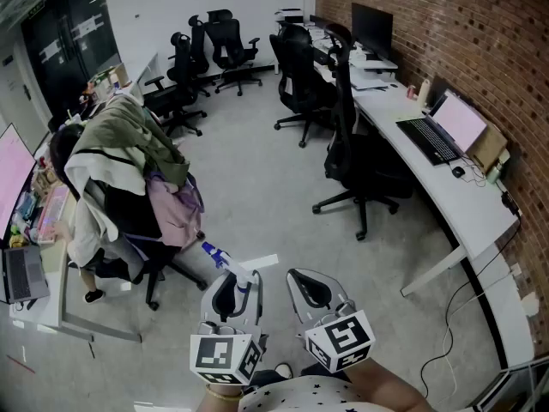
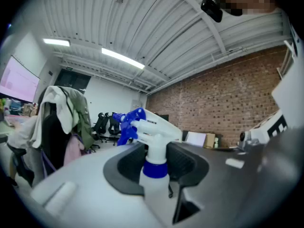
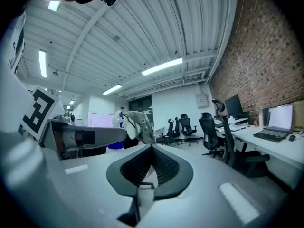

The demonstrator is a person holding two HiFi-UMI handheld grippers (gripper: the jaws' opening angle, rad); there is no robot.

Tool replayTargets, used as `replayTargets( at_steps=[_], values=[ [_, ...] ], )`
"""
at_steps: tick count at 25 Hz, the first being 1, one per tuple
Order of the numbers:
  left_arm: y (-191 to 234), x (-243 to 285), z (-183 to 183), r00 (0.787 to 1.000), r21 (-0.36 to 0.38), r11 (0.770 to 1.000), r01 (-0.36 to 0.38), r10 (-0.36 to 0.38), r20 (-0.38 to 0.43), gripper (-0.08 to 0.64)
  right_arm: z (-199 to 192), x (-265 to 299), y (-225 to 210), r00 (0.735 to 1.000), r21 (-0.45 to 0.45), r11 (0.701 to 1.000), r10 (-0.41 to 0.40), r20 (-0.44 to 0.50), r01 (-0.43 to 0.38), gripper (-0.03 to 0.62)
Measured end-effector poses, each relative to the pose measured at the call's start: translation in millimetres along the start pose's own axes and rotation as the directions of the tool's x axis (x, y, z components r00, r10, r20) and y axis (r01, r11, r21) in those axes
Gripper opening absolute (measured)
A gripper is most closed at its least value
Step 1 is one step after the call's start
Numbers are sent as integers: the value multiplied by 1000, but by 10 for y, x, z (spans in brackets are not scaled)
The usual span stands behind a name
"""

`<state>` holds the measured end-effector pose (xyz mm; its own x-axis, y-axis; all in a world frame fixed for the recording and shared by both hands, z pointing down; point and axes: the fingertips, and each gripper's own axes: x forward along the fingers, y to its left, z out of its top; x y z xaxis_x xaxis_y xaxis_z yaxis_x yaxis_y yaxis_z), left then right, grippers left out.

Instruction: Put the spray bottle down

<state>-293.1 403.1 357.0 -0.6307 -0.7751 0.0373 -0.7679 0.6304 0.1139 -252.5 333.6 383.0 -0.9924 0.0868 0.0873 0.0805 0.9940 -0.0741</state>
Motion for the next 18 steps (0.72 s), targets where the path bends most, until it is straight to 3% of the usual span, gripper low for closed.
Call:
replayTargets(
  at_steps=[5,9,13,18],
  values=[
    [-618,528,-13,995,-4,995,98,-98,-3,141,64,-277,-798,994,5,994,-105,8,105,-2],
    [-1338,1093,-90,975,-14,975,221,-221,-15,141,107,-692,-1642,968,4,968,-251,9,251,-2],
    [-2209,1634,-161,941,-24,941,337,-338,-24,141,138,-1221,-2560,924,14,924,-383,3,383,-2],
    [-3338,2213,-297,880,-59,880,472,-474,-17,141,132,-1929,-3600,856,14,856,-516,0,516,-2]
  ],
)
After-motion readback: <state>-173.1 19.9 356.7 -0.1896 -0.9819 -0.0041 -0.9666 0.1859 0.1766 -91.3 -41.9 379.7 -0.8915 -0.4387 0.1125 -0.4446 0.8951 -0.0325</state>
